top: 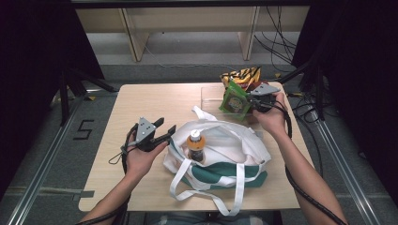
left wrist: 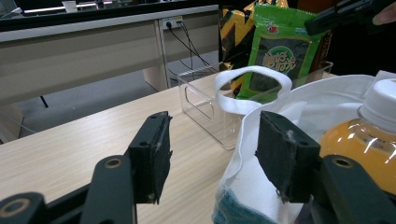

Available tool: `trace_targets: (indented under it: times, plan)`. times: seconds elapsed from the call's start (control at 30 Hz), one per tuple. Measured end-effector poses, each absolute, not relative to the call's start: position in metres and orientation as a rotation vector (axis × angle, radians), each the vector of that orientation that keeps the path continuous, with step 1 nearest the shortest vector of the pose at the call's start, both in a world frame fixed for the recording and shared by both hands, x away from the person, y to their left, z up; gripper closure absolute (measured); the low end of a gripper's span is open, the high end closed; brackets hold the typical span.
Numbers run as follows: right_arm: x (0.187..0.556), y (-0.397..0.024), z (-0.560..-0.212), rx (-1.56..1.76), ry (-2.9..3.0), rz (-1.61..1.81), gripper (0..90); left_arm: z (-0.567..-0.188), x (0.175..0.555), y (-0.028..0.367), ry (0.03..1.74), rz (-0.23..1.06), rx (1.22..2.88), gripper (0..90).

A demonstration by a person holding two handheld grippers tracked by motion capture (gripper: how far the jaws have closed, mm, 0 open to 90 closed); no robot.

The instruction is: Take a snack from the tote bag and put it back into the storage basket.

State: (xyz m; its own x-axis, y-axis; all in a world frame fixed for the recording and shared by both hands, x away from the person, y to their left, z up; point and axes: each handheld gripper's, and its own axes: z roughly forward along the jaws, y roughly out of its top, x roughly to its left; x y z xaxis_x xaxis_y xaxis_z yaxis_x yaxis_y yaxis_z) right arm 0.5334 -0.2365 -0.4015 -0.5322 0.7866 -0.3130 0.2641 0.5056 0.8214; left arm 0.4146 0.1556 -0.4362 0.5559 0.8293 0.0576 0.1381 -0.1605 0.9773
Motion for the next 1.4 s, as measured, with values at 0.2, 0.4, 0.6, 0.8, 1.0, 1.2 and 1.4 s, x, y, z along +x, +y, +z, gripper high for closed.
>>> trace_targets:
  times: [0.2, 0.4, 0.6, 0.8, 1.0, 1.2, 1.4]
  plan:
    - [0.532, -0.236, -0.409, 0.864, 2.081, 0.933, 90.0, -0.436, 0.414, 0.155, 0.826, 0.751, 1.644, 44.0]
    - [0.533, -0.237, -0.411, 0.874, 2.076, 0.922, 88.9, -0.436, 0.414, 0.155, 0.823, 0.751, 1.644, 44.0]
    - [0.532, -0.237, -0.411, 0.925, 2.076, 0.947, 78.9, -0.436, 0.414, 0.154, 0.825, 0.751, 1.644, 44.0]
    - [0.53, -0.235, -0.41, 0.931, 2.066, 0.948, 74.5, -0.435, 0.414, 0.154, 0.82, 0.755, 1.643, 43.9]
    - [0.526, -0.235, -0.407, 0.924, 2.045, 0.952, 72.0, -0.435, 0.413, 0.154, 0.821, 0.758, 1.643, 43.9]
    - [0.519, -0.234, -0.402, 0.954, 2.033, 0.998, 67.9, -0.434, 0.413, 0.154, 0.822, 0.757, 1.639, 43.9]
    - [0.511, -0.234, -0.394, 0.949, 1.995, 1.052, 63.2, -0.433, 0.413, 0.154, 0.813, 0.761, 1.634, 43.8]
